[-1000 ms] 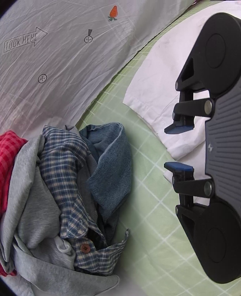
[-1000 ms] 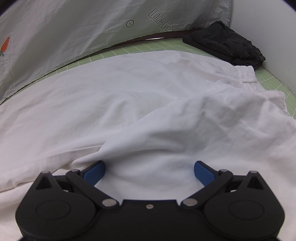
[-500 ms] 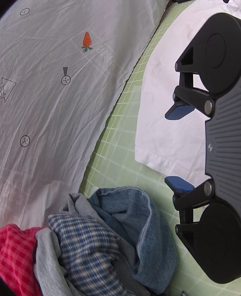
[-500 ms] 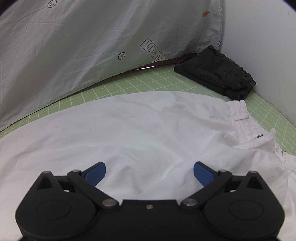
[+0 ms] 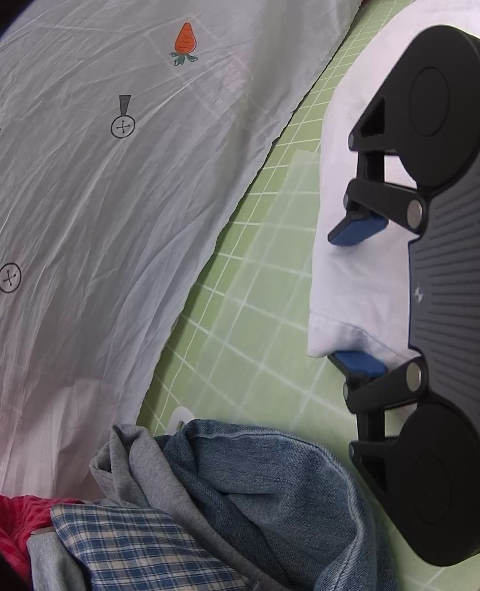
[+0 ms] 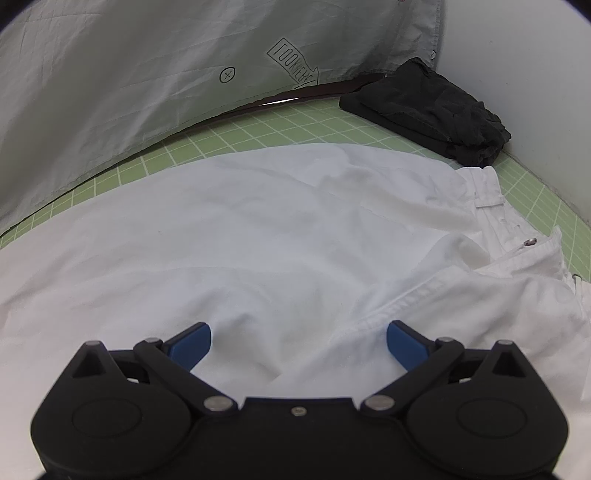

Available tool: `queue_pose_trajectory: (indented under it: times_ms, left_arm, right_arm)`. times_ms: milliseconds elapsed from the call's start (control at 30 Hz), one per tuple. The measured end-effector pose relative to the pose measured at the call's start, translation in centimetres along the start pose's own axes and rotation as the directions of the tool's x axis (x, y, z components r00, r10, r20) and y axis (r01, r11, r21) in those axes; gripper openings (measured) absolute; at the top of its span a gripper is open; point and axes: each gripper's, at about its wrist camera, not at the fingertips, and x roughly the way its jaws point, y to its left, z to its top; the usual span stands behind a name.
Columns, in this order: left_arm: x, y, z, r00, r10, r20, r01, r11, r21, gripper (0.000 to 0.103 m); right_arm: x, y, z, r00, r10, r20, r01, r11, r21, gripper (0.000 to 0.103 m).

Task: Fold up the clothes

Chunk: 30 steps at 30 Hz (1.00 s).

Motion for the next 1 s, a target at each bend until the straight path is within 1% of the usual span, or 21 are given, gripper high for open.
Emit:
queue_pose_trajectory:
  times_ms: [33, 67, 167, 200, 267, 300, 367, 433, 467, 533, 567, 600, 667, 733, 800, 867, 933, 1000]
  left_arm:
    - [-0.3, -0.2, -0.2, 1.000, -0.008, 0.006, 0.008, 1.000, -0.001, 0.021]
    - [-0.6, -0.3, -0.4, 1.000, -0.017, 0.011, 0.017, 1.000, -0.001, 0.017]
    - [-1.5, -0.8, -1.0, 0.999, -0.042, 0.028, 0.042, 0.999, -0.002, 0.013]
    - [-2.3, -1.4, -1.3, 0.997, -0.061, 0.039, 0.060, 0.998, 0.010, 0.013]
    - [-4.5, -3.0, -2.1, 0.991, -0.125, 0.053, 0.123, 0.992, 0.037, 0.012]
    - [-5.6, -3.9, -2.7, 0.986, -0.161, 0.047, 0.158, 0.986, 0.047, 0.012]
    - [-7.0, -5.3, -4.3, 0.979, -0.204, 0.010, 0.203, 0.977, 0.063, 0.010]
    - [-7.9, -6.7, -6.5, 0.976, -0.210, -0.050, 0.214, 0.973, 0.083, 0.009]
    - [-7.9, -7.1, -7.9, 0.974, -0.208, -0.089, 0.215, 0.973, 0.081, 0.007]
    - [-7.5, -7.3, -10.1, 0.970, -0.182, -0.161, 0.191, 0.980, 0.048, 0.007]
    - [-7.1, -6.8, -11.1, 0.968, -0.170, -0.182, 0.178, 0.984, 0.026, 0.006]
    - [-7.1, -6.4, -11.4, 0.967, -0.173, -0.185, 0.178, 0.984, 0.010, 0.006]
    - [-7.4, -5.9, -11.5, 0.966, -0.188, -0.179, 0.188, 0.982, -0.015, 0.006]
    - [-7.9, -5.9, -10.9, 0.966, -0.198, -0.167, 0.200, 0.980, 0.000, 0.008]
    - [-8.7, -6.2, -10.0, 0.966, -0.210, -0.150, 0.218, 0.975, 0.038, 0.014]
    - [-9.6, -6.3, -9.0, 0.963, -0.231, -0.135, 0.242, 0.968, 0.063, 0.025]
    - [-10.5, -6.1, -7.9, 0.958, -0.265, -0.111, 0.271, 0.962, 0.044, 0.032]
    - [-11.2, -5.5, -6.7, 0.950, -0.303, -0.073, 0.303, 0.953, 0.001, 0.034]
  right_arm:
    - [0.0, 0.0, -0.1, 1.000, -0.001, -0.001, 0.001, 1.000, -0.002, 0.103]
    - [0.0, 0.0, -0.1, 1.000, -0.002, -0.002, 0.002, 1.000, -0.004, 0.103]
    - [0.1, 0.2, -0.3, 1.000, -0.003, -0.004, 0.003, 1.000, -0.011, 0.103]
    - [0.1, 0.2, -0.4, 1.000, -0.001, -0.003, 0.001, 1.000, -0.013, 0.103]
    - [0.1, 0.1, -0.5, 1.000, 0.003, -0.002, -0.003, 1.000, -0.017, 0.103]
    - [0.1, 0.0, -0.5, 1.000, 0.005, -0.001, -0.005, 1.000, -0.018, 0.103]
    - [0.1, -0.1, -0.8, 1.000, 0.008, 0.000, -0.008, 1.000, -0.024, 0.103]
    - [0.1, 0.0, -1.0, 1.000, 0.010, -0.001, -0.010, 0.999, -0.034, 0.103]
    - [0.1, 0.0, -1.2, 1.000, 0.010, -0.001, -0.010, 0.999, -0.039, 0.103]
    - [0.1, 0.0, -1.4, 1.000, 0.012, -0.001, -0.012, 0.999, -0.052, 0.103]
    - [0.1, 0.0, -1.5, 1.000, 0.013, -0.001, -0.013, 0.998, -0.059, 0.103]
    - [0.1, 0.0, -1.6, 1.000, 0.015, -0.001, -0.015, 0.998, -0.065, 0.103]
    - [0.1, -0.1, -1.7, 1.000, 0.019, -0.002, -0.019, 0.997, -0.071, 0.103]
    - [0.1, -0.2, -1.8, 1.000, 0.022, -0.005, -0.023, 0.997, -0.075, 0.103]
    - [0.2, -0.2, -1.9, 1.000, 0.022, -0.007, -0.023, 0.996, -0.081, 0.103]
    - [0.2, -0.1, -1.9, 1.000, 0.020, -0.007, -0.020, 0.996, -0.085, 0.103]
    - [0.3, 0.0, -2.0, 1.000, 0.018, -0.007, -0.019, 0.996, -0.086, 0.103]
    - [0.3, 0.0, -2.0, 1.000, 0.019, -0.008, -0.019, 0.996, -0.084, 0.103]
